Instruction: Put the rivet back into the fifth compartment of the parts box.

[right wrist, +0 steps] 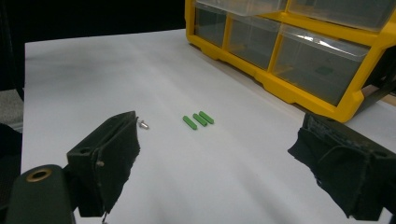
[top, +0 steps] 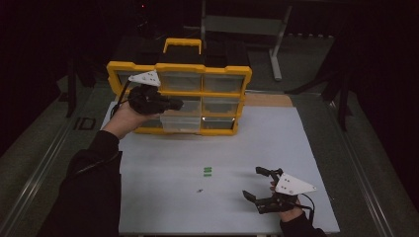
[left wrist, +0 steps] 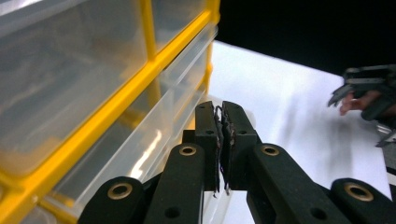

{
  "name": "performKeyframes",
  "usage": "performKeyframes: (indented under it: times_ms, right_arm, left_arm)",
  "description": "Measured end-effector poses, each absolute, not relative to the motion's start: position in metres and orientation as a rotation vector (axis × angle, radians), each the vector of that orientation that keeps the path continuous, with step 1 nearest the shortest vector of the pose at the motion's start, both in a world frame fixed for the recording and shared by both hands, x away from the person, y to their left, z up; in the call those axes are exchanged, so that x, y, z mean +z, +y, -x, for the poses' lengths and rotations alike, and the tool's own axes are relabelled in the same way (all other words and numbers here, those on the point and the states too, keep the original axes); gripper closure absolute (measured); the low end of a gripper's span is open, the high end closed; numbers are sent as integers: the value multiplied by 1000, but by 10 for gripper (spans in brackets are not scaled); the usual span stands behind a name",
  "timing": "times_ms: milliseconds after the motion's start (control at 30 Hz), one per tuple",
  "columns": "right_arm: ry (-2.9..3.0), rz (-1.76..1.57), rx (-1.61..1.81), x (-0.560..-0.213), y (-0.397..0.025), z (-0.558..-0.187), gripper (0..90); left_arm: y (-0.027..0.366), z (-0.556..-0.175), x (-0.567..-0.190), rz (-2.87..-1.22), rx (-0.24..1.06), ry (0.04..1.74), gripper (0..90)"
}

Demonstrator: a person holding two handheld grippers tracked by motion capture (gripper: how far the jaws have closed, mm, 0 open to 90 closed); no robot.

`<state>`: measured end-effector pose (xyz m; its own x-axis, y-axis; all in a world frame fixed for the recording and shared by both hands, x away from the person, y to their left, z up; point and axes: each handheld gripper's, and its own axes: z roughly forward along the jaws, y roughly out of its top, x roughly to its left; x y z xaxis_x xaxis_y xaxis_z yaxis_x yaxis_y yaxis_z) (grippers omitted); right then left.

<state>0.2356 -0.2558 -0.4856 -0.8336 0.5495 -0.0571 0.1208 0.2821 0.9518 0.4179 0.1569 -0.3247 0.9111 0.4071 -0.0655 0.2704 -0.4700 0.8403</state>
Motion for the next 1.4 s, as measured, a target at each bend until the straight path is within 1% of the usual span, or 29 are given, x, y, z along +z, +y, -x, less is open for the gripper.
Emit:
performKeyframes:
  times_ms: [33,233,400,467,533,567,600,633,733,800,867,900,967,1000,1200,1333,1400]
  right_arm:
    - [2182,-606,1569,-486,-256,-236,123]
    - [2184,-603,1567,-486,-256,-236,123]
    - [2184,-605,1567,-486,-256,-236,123]
    - [2184,-607,1567,-485,-256,-236,123]
    - [2184,-606,1567,-485,-256,-236,123]
    - [2184,-606,1567,-485,-256,-236,123]
    - [2184,-606,1569,-486,-256,-236,123]
    - [2183,-606,1566,-485,-256,-236,123]
    - [2183,-608,1566,-485,-256,-235,123]
    - [2182,-604,1567,-485,-256,-235,123]
    - [2183,-606,1567,-485,-256,-235,123]
    - [2181,-608,1567,-485,-256,-235,123]
    - [2182,-609,1567,-485,-256,-235,123]
    - [2182,-609,1565,-485,-256,-235,123]
    - [2182,-604,1562,-485,-256,-235,123]
    - [2183,-602,1562,-484,-255,-235,123]
    - [2181,-602,1567,-484,-255,-234,123]
  left_arm:
    - [157,-421,-326,-2098,167,520,847]
    - [153,-425,-332,-2159,174,582,846]
    - [150,-427,-334,-2166,188,609,840]
    - [151,-427,-334,-2149,173,618,837]
    - [151,-427,-334,-2149,183,627,733]
    - [151,-427,-333,-2144,180,631,733]
    - [152,-426,-333,-2136,177,634,686]
    - [151,-426,-332,-2140,168,641,565]
    - [152,-423,-330,-2128,191,652,430]
    - [153,-420,-328,-2112,186,653,291]
    - [152,-418,-328,-2118,192,647,190]
    - [150,-414,-328,-2128,184,637,122]
    - [149,-412,-328,-2129,188,632,58]
    - [149,-409,-328,-2129,186,626,5]
    - [147,-392,-325,-2111,182,576,0]
    - [146,-381,-325,-2126,196,571,0]
    - [146,-375,-326,-2112,181,558,0]
